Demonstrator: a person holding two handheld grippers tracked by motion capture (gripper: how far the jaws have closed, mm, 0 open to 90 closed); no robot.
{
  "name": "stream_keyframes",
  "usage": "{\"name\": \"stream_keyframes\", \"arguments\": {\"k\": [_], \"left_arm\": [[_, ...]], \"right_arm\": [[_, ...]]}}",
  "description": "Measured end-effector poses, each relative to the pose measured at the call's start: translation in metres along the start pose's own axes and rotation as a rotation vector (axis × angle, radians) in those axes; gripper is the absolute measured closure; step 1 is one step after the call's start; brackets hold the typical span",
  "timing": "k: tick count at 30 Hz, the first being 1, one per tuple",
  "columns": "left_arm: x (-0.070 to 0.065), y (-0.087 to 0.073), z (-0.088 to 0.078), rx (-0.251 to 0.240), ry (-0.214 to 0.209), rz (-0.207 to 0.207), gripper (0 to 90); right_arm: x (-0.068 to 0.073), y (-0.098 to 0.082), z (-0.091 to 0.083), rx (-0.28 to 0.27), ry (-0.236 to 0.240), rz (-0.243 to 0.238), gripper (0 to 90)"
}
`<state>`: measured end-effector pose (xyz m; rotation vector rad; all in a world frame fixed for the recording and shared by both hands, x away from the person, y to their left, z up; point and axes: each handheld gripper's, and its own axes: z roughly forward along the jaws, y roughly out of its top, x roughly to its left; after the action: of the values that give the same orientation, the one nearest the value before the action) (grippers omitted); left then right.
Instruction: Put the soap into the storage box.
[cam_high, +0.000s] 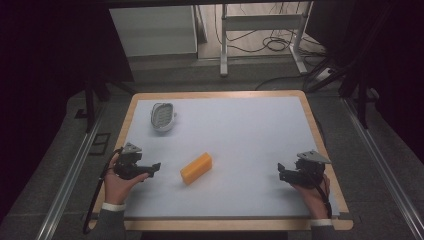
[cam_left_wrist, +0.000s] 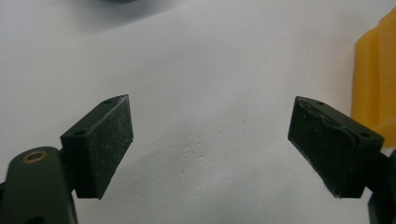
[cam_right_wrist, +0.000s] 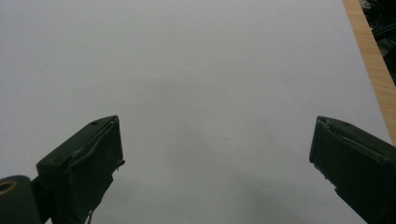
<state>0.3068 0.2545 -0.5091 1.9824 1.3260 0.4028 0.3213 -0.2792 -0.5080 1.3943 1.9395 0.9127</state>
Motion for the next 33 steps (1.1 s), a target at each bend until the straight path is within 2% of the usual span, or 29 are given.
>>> {"name": "stream_keyframes", "arguments": {"k": [1,3,11,14,16,18,20,25,33], "left_arm": [[-0.001,0.001,-0.002,-0.003,-0.023,-0.013,17.4],[-0.001,0.003,-0.003,-0.005,-0.031,-0.019,18.2],[0.001,0.012,-0.013,-0.024,-0.025,-0.027,18.8],[-0.002,0.018,-0.016,-0.021,-0.030,-0.005,18.5],[-0.004,0.025,-0.020,-0.022,-0.019,0.024,17.7],[-0.006,0.026,-0.021,-0.026,-0.020,0.030,17.4],[-0.010,0.031,-0.025,-0.039,-0.044,0.039,17.1],[-0.015,0.037,-0.029,-0.044,-0.051,0.059,17.2],[-0.027,0.052,-0.033,-0.056,-0.066,0.126,17.1]], "right_arm": [[-0.001,-0.001,0.000,0.001,-0.001,-0.001,2.9],[-0.001,-0.001,-0.001,-0.001,-0.005,0.001,3.0],[-0.006,-0.002,-0.006,-0.014,-0.008,0.016,3.3],[-0.008,-0.003,-0.006,-0.012,-0.011,0.023,3.3],[-0.008,-0.003,-0.007,-0.012,-0.013,0.027,3.3],[-0.008,-0.003,-0.007,-0.014,-0.013,0.028,3.3],[-0.009,-0.002,-0.009,-0.016,-0.014,0.028,3.3],[-0.011,-0.003,-0.013,-0.020,-0.017,0.033,3.3],[-0.013,-0.003,-0.015,-0.022,-0.013,0.032,3.6]]}}
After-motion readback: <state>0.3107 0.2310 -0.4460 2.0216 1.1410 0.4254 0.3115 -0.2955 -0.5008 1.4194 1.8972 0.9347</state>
